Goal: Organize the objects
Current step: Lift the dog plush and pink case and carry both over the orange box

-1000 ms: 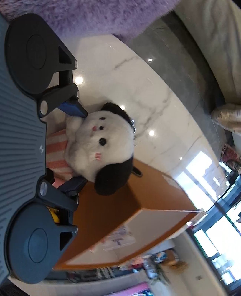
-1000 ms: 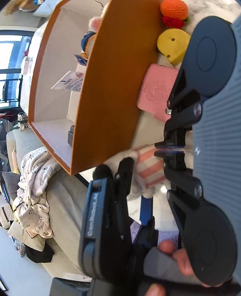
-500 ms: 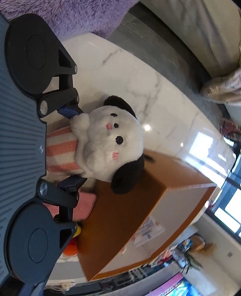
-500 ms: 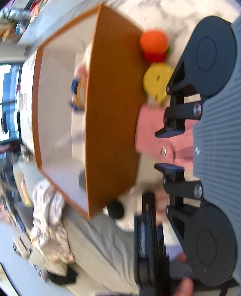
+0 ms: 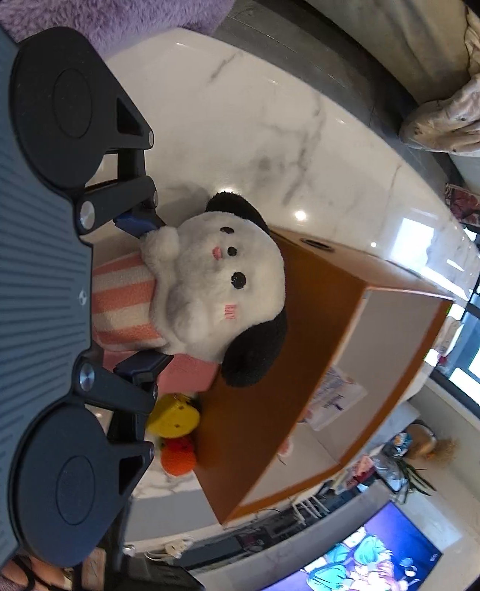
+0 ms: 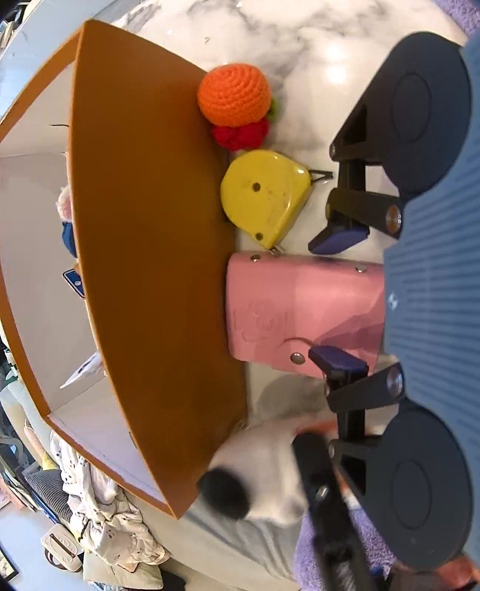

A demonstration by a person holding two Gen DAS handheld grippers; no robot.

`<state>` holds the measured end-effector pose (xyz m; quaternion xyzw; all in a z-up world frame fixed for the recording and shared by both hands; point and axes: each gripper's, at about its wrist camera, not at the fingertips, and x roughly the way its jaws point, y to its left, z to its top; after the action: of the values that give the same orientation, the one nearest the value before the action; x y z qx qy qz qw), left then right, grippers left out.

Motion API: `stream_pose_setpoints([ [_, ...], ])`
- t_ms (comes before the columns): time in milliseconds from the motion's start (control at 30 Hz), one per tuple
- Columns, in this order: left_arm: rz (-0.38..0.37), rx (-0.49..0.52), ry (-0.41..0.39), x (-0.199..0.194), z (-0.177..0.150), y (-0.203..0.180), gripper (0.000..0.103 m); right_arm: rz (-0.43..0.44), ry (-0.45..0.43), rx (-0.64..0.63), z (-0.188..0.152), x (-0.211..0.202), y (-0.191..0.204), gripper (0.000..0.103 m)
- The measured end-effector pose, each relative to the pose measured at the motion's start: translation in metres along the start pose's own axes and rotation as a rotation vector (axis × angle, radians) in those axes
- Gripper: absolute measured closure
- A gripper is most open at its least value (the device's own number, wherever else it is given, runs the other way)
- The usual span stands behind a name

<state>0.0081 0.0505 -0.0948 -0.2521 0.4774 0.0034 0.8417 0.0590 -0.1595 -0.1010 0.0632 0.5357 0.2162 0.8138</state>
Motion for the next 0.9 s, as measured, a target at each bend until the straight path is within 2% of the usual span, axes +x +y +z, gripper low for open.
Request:
stream_pose_setpoints([
  [133, 0.023, 0.034, 0.031, 0.011, -0.004, -0.007, 0.031, 0.025, -0.012, 0.016, 0.001, 0.003, -0.002, 0.043],
  [167, 0.008, 0.017, 0.046, 0.014, -0.004, -0.005, 0.031, 0.018, -0.019, 0.017, 0.001, 0.003, -0.002, 0.048],
  [233, -0.013, 0.004, 0.055, 0.017, -0.003, -0.002, 0.031, 0.010, -0.022, 0.027, 0.001, 0.003, -0.002, 0.051],
  [267, -0.014, 0.001, 0.057, 0.017, -0.002, -0.002, 0.032, 0.003, -0.023, 0.030, 0.002, 0.002, -0.002, 0.058],
  [333, -0.007, 0.012, 0.055, 0.018, -0.003, -0.002, 0.032, -0.010, -0.026, 0.025, 0.001, 0.000, 0.000, 0.060],
  [400, 0.006, 0.026, 0.051, 0.016, -0.005, -0.002, 0.032, -0.013, -0.044, 0.026, 0.000, -0.007, 0.001, 0.067],
  [467, 0.014, 0.024, 0.051, 0.014, -0.005, -0.001, 0.032, 0.011, -0.070, 0.033, 0.002, -0.019, 0.000, 0.077],
  [533, 0.015, 0.012, 0.051, 0.013, -0.005, 0.000, 0.032, 0.095, -0.088, 0.046, 0.002, -0.034, -0.001, 0.080],
  [600, 0.022, 0.012, 0.050, 0.012, -0.005, 0.000, 0.032, 0.146, -0.087, 0.033, 0.004, -0.043, 0.007, 0.080],
  [733, 0.024, 0.025, 0.050, 0.011, -0.006, 0.001, 0.032, 0.053, -0.104, -0.038, 0.004, -0.040, 0.022, 0.074],
  [900, 0.029, 0.024, 0.049, 0.010, -0.007, 0.004, 0.032, 0.125, -0.099, -0.001, 0.007, -0.041, 0.017, 0.071],
])
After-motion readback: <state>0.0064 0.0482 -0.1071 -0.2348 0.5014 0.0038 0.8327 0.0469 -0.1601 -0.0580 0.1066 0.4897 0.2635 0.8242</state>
